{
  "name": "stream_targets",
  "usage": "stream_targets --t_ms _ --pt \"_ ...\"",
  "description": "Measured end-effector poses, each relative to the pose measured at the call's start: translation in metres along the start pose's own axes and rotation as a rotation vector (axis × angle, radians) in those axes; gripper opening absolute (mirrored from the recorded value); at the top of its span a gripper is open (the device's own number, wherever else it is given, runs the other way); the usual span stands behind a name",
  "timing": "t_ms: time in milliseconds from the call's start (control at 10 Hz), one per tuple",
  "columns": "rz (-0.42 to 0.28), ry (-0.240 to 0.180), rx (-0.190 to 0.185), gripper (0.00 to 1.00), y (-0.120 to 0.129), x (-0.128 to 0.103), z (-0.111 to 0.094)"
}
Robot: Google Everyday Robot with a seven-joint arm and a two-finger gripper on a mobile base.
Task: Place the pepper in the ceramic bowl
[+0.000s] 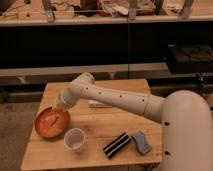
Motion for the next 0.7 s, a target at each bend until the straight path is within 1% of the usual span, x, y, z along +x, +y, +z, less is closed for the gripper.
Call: stream_targets --t_ms 700 --pt "-0.002 0.002 0.016 0.00 -0.0003 0.0038 0.0037"
